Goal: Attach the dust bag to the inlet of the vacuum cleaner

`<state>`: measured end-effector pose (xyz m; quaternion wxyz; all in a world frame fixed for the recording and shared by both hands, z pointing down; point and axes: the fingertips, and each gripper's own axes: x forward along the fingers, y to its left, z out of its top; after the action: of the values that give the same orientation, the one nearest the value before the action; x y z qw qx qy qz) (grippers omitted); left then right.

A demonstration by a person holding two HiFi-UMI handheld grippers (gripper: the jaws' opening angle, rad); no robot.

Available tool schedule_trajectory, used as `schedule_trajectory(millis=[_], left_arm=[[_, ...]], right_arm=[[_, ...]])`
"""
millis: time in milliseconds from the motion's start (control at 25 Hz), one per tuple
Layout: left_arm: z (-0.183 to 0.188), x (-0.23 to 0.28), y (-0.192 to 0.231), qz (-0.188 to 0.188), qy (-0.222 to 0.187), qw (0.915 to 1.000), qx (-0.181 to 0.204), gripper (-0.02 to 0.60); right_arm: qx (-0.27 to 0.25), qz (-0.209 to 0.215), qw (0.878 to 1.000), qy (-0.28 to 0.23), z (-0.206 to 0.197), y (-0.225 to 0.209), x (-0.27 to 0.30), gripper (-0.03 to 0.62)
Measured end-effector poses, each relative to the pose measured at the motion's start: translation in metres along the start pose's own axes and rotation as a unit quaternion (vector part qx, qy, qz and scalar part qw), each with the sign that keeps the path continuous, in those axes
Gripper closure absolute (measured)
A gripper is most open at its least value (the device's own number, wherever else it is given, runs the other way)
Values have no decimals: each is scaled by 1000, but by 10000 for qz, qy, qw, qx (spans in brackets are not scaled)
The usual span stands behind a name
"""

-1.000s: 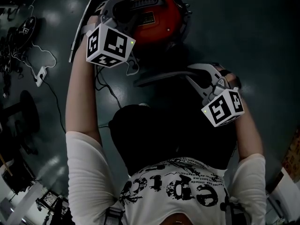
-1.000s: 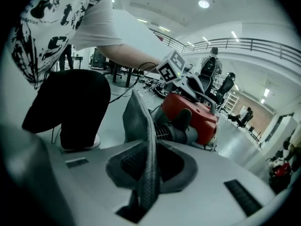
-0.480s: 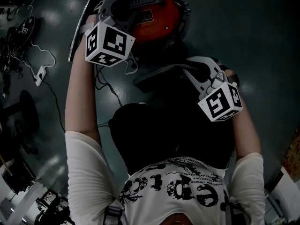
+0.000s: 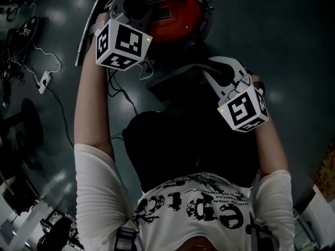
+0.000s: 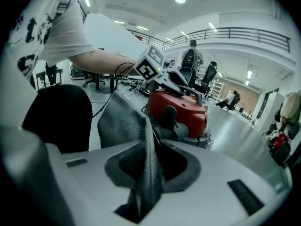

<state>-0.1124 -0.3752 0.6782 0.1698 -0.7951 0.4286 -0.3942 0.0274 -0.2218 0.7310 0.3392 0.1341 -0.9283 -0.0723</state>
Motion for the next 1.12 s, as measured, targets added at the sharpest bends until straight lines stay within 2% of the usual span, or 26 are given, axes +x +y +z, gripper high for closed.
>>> schedule_trajectory(millis=[160, 280, 320, 400, 480, 520, 560, 640, 680, 720, 760, 800, 840, 880, 1040, 1120], left_arm=[[-2, -1, 0, 65, 107, 9998, 164, 462], [6, -9, -3, -16, 103, 9983, 578, 450], [13, -15, -5, -109, 7, 9982, 592, 443], [34, -31, -3, -222, -327, 9987, 332, 431], [65, -57, 10, -54, -1057, 9941, -247, 431], [79, -74, 18, 101, -1487, 9861, -732, 431], [88, -92, 26, 278, -1859, 9732, -1324, 431], [85, -128, 41, 779, -2365, 9360, -2488, 434], [77, -145, 48, 1091, -2482, 9133, -3038, 481], [66, -158, 53, 1350, -2486, 8893, -3594, 556], [55, -167, 54, 1485, -2378, 8677, -4106, 578], [47, -172, 53, 1504, -2192, 8527, -4497, 579], [42, -176, 53, 1481, -1977, 8451, -4741, 578], [41, -180, 53, 1465, -1766, 8434, -4858, 580], [60, -203, 70, 1463, -1090, 8529, -4892, 580], [79, -220, 81, 1445, -842, 8524, -4954, 580]], right_arm=[[-5, 371, 9993, -22, 0, 2, 0, 536], [-87, 274, 9996, 22, 1, -6, -8, 481], [-93, 234, 9997, 23, 1, -9, -13, 467], [131, 306, 9994, -117, 4, -11, -24, 467], [719, 405, 9948, -596, 17, -15, -36, 467], [1126, 412, 9878, -994, 30, -21, -44, 468], [1549, 394, 9770, -1412, 43, -29, -54, 468], [2298, 220, 9502, -2095, 65, -52, -76, 468], [2598, 29, 9383, -2283, 73, -65, -85, 470], [2814, -237, 9302, -2346, 78, -78, -92, 515], [2944, -551, 9252, -2331, 82, -90, -97, 594], [3008, -856, 9219, -2288, 87, -100, -102, 594], [3031, -1116, 9195, -2243, 93, -108, -106, 594], [3031, -1327, 9178, -2197, 100, -115, -112, 594], [2871, -1819, 9201, -1948, 146, -131, -146, 594], [2845, -1929, 9211, -1827, 174, -139, -169, 594]])
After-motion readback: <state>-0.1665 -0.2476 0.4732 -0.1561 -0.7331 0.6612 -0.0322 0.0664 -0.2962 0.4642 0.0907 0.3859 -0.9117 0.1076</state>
